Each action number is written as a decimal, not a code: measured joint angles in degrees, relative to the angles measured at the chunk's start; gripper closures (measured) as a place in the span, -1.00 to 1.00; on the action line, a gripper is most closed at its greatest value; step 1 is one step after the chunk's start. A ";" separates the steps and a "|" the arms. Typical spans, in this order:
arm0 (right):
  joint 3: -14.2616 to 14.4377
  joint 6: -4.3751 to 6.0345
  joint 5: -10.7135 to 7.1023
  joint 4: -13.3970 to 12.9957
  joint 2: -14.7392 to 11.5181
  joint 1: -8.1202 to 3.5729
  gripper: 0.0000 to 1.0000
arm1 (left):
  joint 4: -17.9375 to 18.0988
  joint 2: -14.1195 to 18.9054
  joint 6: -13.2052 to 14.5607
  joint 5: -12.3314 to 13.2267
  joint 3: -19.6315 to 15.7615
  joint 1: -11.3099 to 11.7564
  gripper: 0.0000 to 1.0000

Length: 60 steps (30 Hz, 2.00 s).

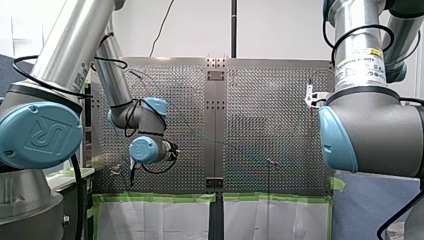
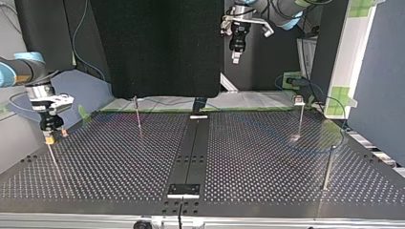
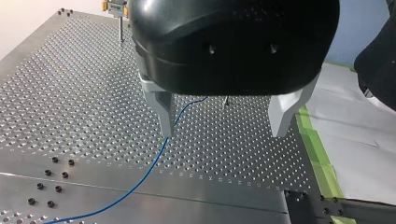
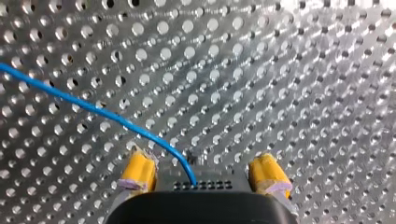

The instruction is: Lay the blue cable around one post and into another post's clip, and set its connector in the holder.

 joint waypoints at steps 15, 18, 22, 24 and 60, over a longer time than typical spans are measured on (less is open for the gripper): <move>-0.01 0.19 -0.67 -0.12 0.01 0.11 -1.00 | 0.01 0.00 0.01 0.00 -0.03 -0.01 -1.00; -0.01 0.20 -0.67 -0.11 0.01 0.12 -1.00 | 0.01 0.00 0.01 0.00 -0.02 0.00 -1.00; -0.01 0.20 -0.67 -0.06 0.00 0.12 -1.00 | -0.02 0.00 0.02 -0.06 -0.02 0.00 -1.00; 0.00 0.20 -0.67 -0.04 -0.01 0.12 -1.00 | 0.00 0.00 0.02 -0.08 -0.02 -0.01 -1.00; 0.00 0.42 5.64 0.49 -0.01 -0.30 -1.00 | -0.01 0.00 0.02 -0.11 0.01 0.01 -1.00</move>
